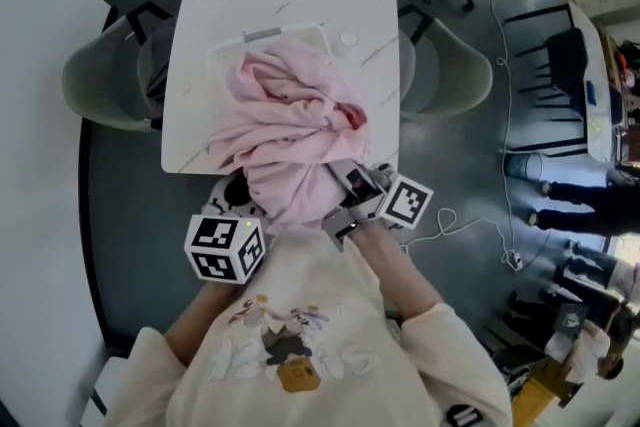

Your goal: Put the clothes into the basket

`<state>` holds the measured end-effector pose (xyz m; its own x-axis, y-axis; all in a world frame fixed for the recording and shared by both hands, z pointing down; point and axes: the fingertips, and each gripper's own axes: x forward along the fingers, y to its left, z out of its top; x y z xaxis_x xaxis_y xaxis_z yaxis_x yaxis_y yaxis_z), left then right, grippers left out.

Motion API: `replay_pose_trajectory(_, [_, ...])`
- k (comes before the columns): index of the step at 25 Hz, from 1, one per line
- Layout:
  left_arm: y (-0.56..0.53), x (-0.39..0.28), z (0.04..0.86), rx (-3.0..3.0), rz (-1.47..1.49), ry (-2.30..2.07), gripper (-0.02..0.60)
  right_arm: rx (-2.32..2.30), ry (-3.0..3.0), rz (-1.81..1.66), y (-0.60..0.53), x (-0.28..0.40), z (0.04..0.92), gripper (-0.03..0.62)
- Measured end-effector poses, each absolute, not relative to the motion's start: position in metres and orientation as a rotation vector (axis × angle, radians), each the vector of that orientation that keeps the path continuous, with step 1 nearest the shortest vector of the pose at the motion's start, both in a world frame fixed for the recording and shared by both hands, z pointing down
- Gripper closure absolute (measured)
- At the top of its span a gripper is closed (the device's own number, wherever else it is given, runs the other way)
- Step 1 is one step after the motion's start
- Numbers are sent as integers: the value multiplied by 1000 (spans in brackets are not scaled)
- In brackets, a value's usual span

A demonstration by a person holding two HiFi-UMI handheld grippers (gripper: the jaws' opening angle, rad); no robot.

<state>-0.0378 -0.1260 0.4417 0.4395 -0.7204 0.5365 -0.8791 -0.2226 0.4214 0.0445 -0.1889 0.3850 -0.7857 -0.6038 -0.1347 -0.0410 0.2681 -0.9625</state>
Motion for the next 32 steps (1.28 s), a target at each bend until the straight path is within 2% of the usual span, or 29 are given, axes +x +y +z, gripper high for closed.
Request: replay_pose_trajectory(32, [-129,-68,476,1862,314,-1416,565,-839,2194,-1707,-229,26,461,257])
